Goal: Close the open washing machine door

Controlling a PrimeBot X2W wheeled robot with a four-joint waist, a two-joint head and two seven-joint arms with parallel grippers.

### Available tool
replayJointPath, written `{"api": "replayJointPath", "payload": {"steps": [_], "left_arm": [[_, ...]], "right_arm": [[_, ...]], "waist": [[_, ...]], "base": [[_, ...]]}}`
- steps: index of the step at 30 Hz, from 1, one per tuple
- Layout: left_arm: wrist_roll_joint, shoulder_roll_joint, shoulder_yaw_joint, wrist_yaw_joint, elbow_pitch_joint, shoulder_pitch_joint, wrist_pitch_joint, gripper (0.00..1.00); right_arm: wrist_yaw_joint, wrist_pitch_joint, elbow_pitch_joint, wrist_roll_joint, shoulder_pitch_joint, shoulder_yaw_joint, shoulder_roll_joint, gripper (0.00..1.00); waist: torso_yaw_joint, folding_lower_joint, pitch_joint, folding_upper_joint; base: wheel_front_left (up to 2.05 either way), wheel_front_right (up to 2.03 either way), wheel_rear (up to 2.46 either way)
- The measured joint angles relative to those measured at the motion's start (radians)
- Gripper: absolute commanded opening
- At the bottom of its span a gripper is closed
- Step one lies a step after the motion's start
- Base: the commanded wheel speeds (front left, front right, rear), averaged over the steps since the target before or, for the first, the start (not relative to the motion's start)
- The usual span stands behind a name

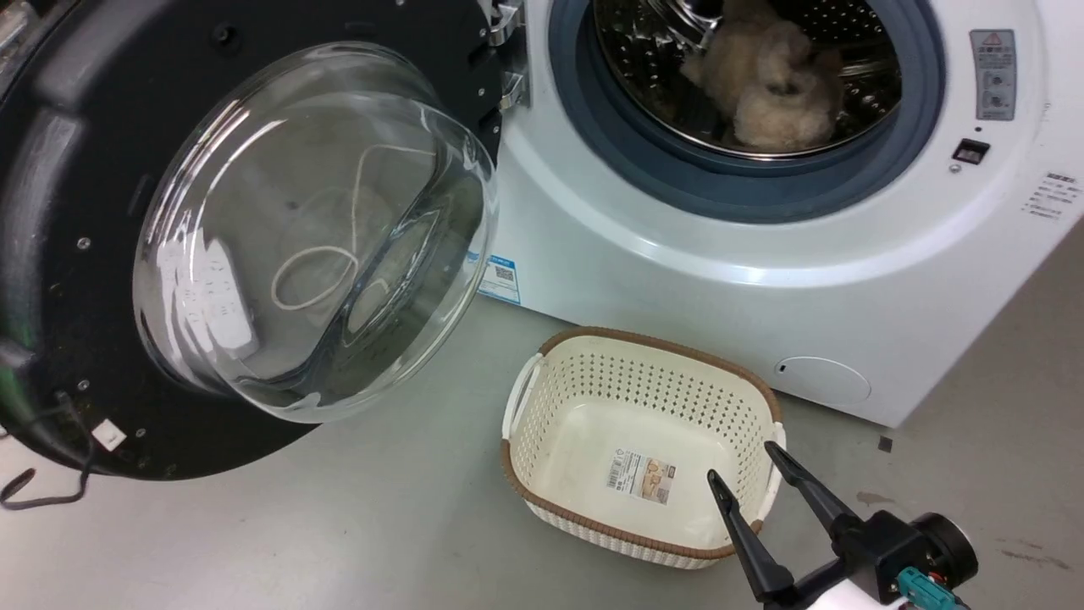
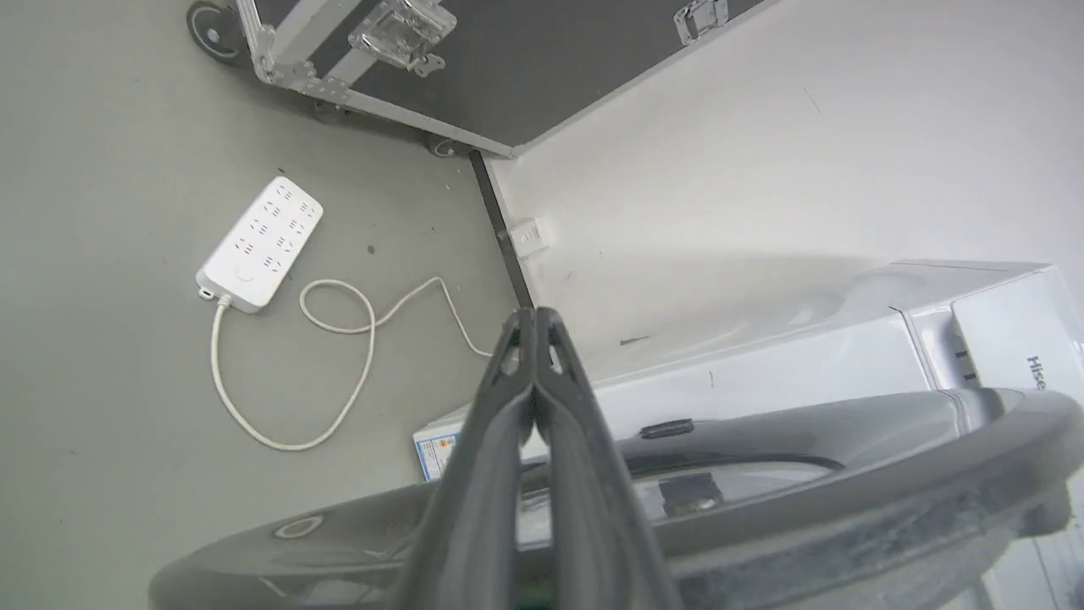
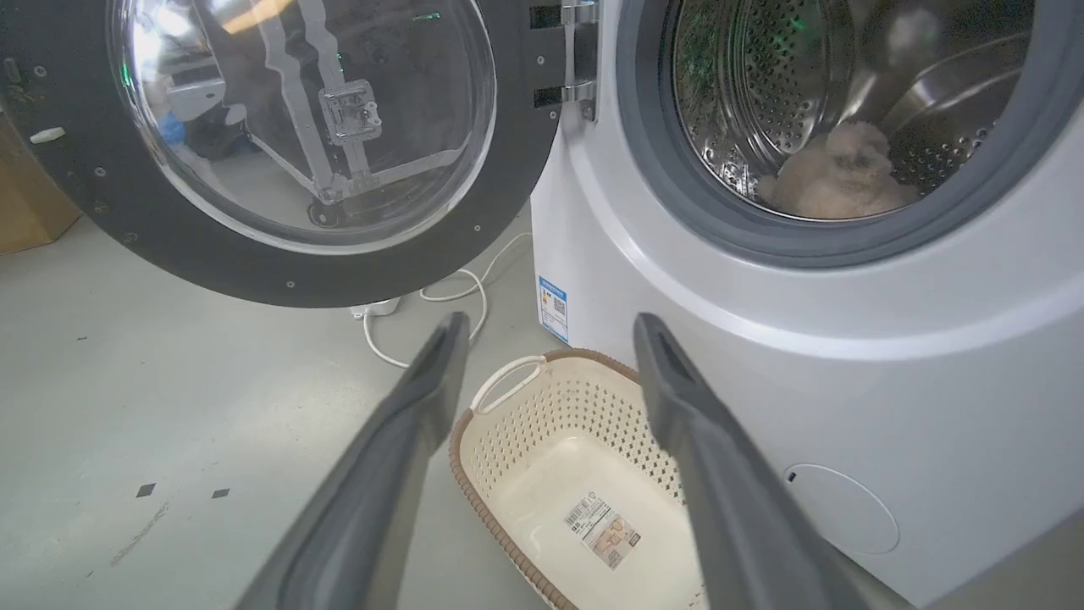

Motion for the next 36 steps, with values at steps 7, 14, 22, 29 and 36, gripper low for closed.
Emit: {"api": "replayJointPath", "payload": {"steps": [7,14,22,29,36], "left_arm": [[-0.166,-0.021,0.017,-0.060,-0.039,0.045,0.263,0.00],[-0.259,-0.157,-0.018,-0.074,-0.223,0.229,0.448,0.00],[-0.321,-0.337,-0.122,-0.057,-0.452,0.441,0.561,0.00],[-0.462,-0.365,-0.356,-0.029,-0.568,0.577,0.487,0.00],[-0.593,-0.371,-0.704,-0.046,-0.542,0.570,0.197,0.00]], "right_arm": [[0.000,0.000,0.008,0.006,0.001,-0.004,0.007,1.00],[0.000,0.000,0.021,0.000,0.014,-0.045,0.033,1.00],[0.000,0.000,0.023,-0.019,0.020,-0.107,0.051,1.00],[0.000,0.007,0.021,-0.031,0.017,-0.111,0.051,1.00],[0.000,0.025,-0.001,-0.026,-0.012,-0.115,0.029,1.00]], "waist": [[-0.003,-0.0001,-0.036,0.0000],[-0.009,-0.0003,-0.103,-0.0001],[-0.050,-0.0002,-0.141,0.0000],[-0.125,-0.0002,-0.127,0.0000],[-0.278,-0.0001,-0.058,0.0000]], "base": [[0.00,0.00,0.00],[0.00,0.00,0.00],[0.00,0.00,0.00],[0.00,0.00,0.00],[0.00,0.00,0.00]]}}
